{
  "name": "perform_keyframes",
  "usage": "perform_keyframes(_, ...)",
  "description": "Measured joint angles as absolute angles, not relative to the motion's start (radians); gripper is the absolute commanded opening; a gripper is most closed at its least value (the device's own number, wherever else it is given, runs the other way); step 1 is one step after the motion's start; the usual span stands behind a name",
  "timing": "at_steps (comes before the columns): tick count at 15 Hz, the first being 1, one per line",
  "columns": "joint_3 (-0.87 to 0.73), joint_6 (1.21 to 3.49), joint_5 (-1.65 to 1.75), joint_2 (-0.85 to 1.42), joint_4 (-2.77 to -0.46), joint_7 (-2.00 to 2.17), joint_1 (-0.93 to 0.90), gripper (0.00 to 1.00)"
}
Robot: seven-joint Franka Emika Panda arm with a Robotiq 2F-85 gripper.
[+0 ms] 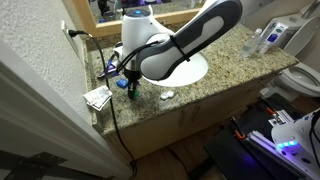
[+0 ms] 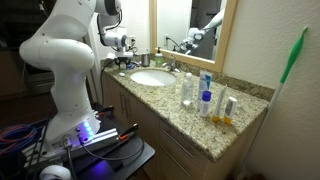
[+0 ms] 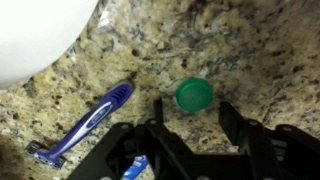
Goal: Place the green lid on the white object
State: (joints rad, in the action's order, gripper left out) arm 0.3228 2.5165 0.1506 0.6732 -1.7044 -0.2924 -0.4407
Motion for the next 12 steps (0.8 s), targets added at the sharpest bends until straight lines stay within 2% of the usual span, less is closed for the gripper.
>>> perform_keyframes(1,0.325,2.489,0.149,0.673,-1.699,-0.288,-0.441,0.98)
perform_keyframes(3,0.329,2.427,0.147,0.674,-1.689,-0.278,-0.441,1.0)
perform_keyframes(4,0.33,2.403,0.146,0.674,-1.685,-0.273,-0.441,0.69)
perform_keyframes(5,0.33,2.383,0.146,0.674,-1.681,-0.267,-0.442,0.72)
perform_keyframes(6,0.33,2.372,0.146,0.675,-1.678,-0.262,-0.442,0.71)
perform_keyframes(12,0.329,2.364,0.147,0.682,-1.652,-0.242,-0.442,0.29)
